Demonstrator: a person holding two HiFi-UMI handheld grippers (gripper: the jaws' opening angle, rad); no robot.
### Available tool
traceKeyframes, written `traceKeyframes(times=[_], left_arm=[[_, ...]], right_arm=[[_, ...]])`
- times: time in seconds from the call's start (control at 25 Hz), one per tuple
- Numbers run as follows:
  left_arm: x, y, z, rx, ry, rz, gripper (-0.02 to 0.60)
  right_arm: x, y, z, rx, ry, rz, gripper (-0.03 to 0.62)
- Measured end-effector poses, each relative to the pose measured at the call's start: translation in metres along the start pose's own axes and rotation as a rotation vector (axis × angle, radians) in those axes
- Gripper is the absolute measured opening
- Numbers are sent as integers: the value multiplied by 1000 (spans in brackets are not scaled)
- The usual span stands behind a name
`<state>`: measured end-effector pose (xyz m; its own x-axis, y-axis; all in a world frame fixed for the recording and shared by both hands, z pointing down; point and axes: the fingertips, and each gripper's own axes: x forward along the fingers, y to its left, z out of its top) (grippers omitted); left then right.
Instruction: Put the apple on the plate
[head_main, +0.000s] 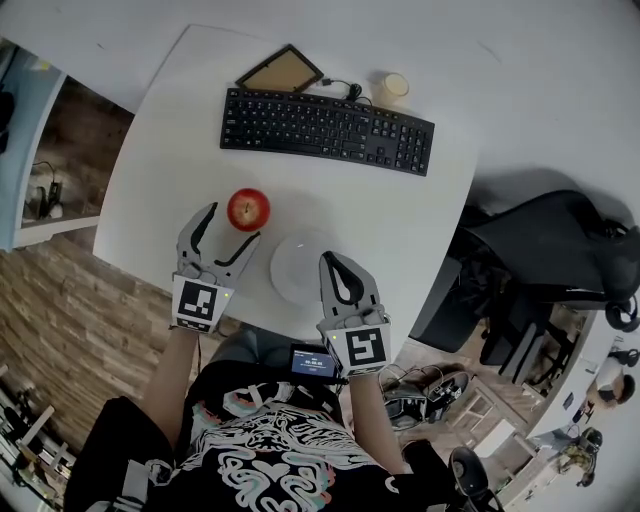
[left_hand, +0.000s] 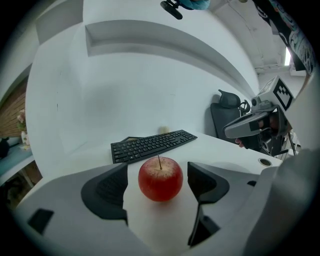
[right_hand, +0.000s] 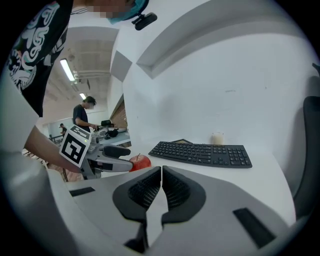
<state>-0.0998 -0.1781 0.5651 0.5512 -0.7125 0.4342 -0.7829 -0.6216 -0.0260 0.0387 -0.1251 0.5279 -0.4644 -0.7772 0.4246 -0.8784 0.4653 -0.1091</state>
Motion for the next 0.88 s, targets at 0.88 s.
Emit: traceKeyframes(times=[0.88], left_arm=[[38, 2, -12, -31, 62, -21, 379]], right_arm=[[2, -23, -15, 47, 32, -16, 30]])
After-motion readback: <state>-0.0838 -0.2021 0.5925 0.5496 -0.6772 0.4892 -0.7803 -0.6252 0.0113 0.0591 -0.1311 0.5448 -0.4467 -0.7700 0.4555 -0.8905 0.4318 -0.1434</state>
